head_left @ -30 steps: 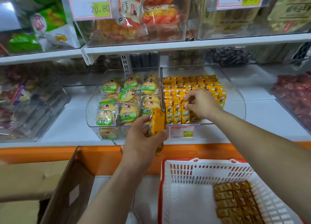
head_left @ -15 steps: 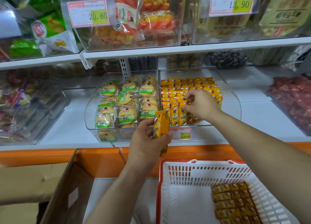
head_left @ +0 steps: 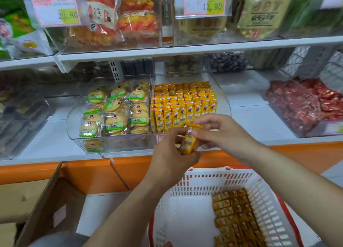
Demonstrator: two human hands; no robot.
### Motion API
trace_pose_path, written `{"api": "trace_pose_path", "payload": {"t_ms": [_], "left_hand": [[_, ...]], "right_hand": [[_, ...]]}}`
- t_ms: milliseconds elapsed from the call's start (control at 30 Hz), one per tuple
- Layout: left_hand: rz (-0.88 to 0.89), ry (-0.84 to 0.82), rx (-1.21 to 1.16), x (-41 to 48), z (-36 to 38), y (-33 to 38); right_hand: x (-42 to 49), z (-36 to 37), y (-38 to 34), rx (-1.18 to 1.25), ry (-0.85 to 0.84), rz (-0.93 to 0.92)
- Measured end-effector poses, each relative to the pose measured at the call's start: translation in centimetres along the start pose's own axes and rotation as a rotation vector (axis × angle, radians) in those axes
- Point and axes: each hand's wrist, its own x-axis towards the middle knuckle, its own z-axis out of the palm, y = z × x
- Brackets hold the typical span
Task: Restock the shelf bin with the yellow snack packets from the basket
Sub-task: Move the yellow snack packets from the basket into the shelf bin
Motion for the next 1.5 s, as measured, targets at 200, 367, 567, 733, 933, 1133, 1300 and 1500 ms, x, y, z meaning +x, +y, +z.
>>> {"api": "trace_pose_path", "payload": {"t_ms": [200,367,567,733,933,1133,1300,1500], "left_hand": [[-0.032,0.052,-0.142,0.6,0.0,1.0],[-0.104,0.056,-0.302,1.0,-0.4,1.0],[-0.148,0.011,-0.35,0.9,-0.6,1.0],[-0.007,-0.057,-0.157,0.6,-0.1,1.1],[0.053,0.007,0.038,2.5,-2.6,1.9],[-0.031,0.293,0.409,5.2,-6.4,-1.0],[-0.125,0.191,0.702,5.8,-6.3,-3.4],[-0.123,0.201,0.781,6.1,-6.2,-4.0]], "right_hand": [[-0.4,-2.7,0.7,0.17,-0.023,-0.016],[-1.0,-2.6,1.6,-0.024,-0.15,-0.041],[-0.6,-2.3,1.9,-0.084,-0.087,-0.063],[-0.4,-1.8,1.4,-0.173,-0.092,-0.181],[2.0,-2.2,-0.6,-0.216,0.022,-0.256],[9.3,-2.3,0.3,-0.545,0.176,-0.274],[14.0,-1.0,3.4,-0.697,0.105,-0.168],[15.8,0.0,5.2,-0.751,0.146,-0.144]]}}
